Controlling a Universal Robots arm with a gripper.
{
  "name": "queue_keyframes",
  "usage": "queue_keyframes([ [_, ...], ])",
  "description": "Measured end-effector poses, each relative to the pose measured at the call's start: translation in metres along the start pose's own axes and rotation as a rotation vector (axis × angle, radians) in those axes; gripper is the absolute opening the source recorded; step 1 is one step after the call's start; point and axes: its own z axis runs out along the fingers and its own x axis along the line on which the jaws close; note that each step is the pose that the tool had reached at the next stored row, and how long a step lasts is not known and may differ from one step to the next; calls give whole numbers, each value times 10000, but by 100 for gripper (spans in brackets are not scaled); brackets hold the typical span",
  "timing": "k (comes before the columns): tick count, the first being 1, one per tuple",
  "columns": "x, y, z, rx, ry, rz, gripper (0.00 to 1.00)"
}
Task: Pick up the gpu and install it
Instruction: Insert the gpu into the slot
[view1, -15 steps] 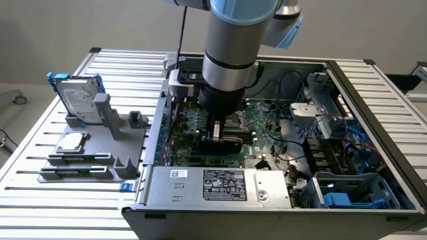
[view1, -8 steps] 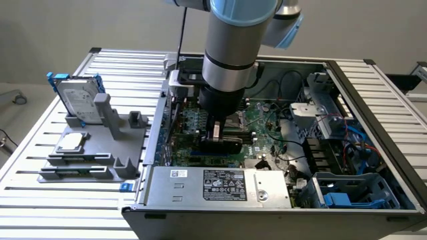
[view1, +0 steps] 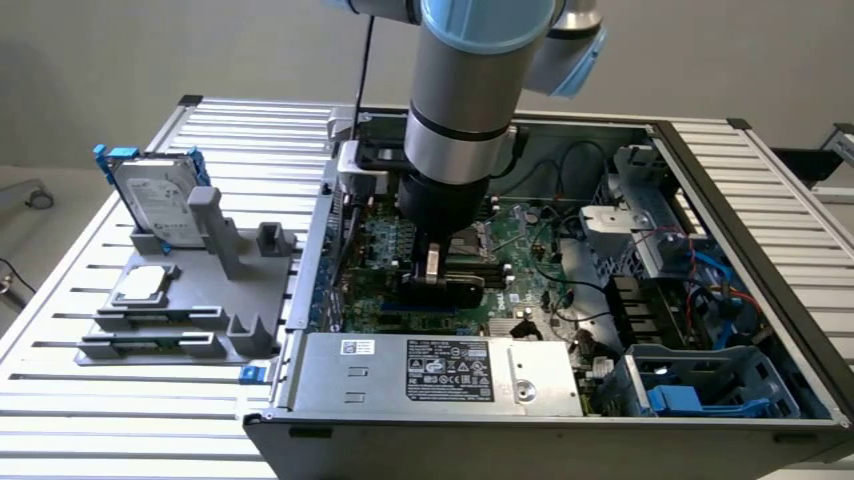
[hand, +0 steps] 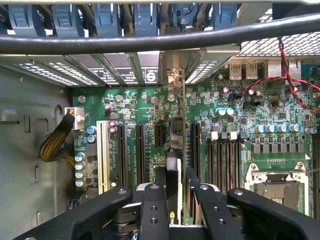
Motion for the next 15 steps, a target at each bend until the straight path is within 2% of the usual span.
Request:
queue_keyframes([
  [4, 0, 1, 1, -53, -1, 2, 26],
  [15, 0, 0, 6, -111, 3, 6, 26],
])
